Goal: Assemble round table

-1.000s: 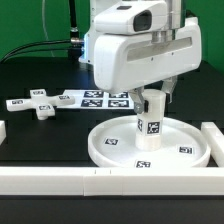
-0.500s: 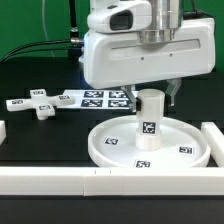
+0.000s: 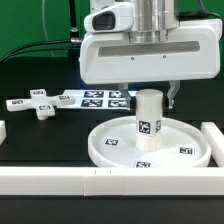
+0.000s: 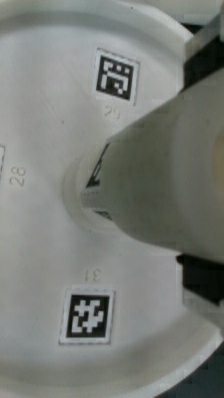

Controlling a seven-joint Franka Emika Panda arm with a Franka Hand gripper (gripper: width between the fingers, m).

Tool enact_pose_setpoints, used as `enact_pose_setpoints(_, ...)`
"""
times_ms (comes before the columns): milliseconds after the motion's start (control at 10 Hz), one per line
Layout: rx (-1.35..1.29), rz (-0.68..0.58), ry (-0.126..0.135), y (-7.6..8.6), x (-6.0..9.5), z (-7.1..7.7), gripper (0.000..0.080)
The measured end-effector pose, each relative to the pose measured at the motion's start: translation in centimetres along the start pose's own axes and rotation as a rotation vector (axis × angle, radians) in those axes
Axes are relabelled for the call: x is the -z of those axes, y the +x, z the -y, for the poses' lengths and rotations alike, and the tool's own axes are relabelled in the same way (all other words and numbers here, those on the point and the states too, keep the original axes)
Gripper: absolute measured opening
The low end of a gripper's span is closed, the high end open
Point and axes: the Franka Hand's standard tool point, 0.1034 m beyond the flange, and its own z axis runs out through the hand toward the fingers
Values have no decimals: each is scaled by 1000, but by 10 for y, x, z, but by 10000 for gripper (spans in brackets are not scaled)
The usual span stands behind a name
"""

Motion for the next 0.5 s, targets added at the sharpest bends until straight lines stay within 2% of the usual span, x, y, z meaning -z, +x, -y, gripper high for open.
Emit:
enact_pose_setpoints(300,-170,1,12,0,0,-1,409)
enact_pose_setpoints(500,-423,25,31,-1,0,-2,409)
